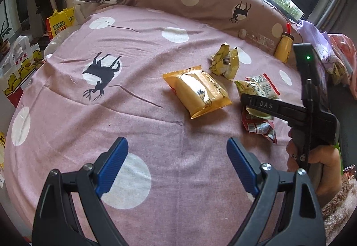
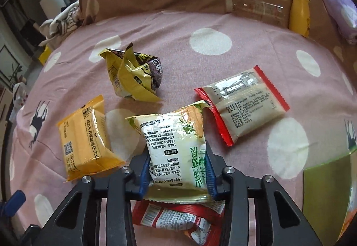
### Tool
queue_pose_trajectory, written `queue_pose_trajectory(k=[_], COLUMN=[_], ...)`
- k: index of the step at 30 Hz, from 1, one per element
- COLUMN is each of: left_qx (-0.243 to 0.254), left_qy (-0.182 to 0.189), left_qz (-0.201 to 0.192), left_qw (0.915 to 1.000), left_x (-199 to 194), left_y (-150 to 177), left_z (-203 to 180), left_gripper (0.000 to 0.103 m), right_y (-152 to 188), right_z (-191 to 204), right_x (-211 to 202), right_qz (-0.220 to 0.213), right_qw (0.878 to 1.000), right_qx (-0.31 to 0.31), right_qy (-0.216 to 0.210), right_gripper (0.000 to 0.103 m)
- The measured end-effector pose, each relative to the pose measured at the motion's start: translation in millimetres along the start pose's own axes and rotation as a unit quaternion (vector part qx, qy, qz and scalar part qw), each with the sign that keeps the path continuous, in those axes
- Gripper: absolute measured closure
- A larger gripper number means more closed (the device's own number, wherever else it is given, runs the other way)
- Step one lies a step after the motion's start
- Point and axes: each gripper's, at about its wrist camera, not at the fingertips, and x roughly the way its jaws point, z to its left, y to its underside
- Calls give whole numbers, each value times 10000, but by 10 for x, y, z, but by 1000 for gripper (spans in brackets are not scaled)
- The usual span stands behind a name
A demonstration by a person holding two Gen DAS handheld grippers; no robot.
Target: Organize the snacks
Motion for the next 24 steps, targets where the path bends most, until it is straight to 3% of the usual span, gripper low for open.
queue_pose_trajectory(k=[6, 9, 12, 18, 20, 24], left_qx=[54, 76, 58, 110, 129, 47], left_qy=[-2, -23, -3, 54, 112, 571], left_qz=[-8, 6, 20, 66, 91, 282], left_qw=[10000, 10000, 10000, 9999, 9998, 9980], left_x=[2, 7, 7, 7, 7, -9], left_y=[18, 38, 45, 76, 89, 121], left_z=[-32, -46, -45, -89, -117, -169], left_gripper=[13, 13, 13, 13, 13, 15], right_y=[295, 534, 764, 1003, 1019, 1014], right_z=[8, 50, 151, 80, 3, -140], right_x=[-577, -762, -723, -536, -545, -732], right_qz=[-481, -519, -287, 266, 297, -84], right_qw=[9980, 9964, 9965, 9968, 9950, 9926], right_qx=[122, 220, 313, 642, 771, 974], right_qy=[-385, -639, -714, -408, -556, -718], right_gripper=[63, 63, 63, 62, 57, 28])
